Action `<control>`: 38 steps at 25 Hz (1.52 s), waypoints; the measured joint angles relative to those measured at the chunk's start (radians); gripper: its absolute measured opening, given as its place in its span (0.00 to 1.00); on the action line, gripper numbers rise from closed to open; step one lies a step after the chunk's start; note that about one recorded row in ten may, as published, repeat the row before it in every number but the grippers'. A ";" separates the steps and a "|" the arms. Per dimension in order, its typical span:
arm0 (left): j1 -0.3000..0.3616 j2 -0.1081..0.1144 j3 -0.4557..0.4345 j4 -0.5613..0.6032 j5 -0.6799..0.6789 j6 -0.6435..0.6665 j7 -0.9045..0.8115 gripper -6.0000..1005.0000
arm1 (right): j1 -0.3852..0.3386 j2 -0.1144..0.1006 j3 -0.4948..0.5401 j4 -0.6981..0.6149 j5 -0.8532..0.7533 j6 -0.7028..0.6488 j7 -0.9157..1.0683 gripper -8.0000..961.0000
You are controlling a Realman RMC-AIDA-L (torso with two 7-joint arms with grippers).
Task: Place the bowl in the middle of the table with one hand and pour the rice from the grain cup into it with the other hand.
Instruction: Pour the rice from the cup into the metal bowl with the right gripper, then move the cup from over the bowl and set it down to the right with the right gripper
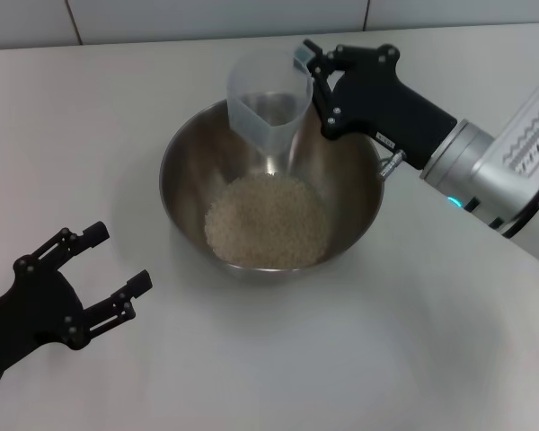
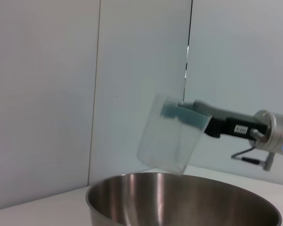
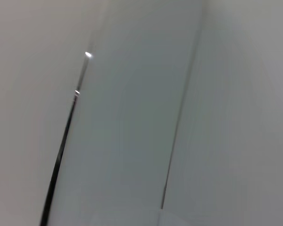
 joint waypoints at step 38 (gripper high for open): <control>0.000 0.000 0.004 -0.001 0.002 0.010 -0.002 0.84 | -0.163 -0.005 0.377 -0.135 -0.046 0.045 0.161 0.01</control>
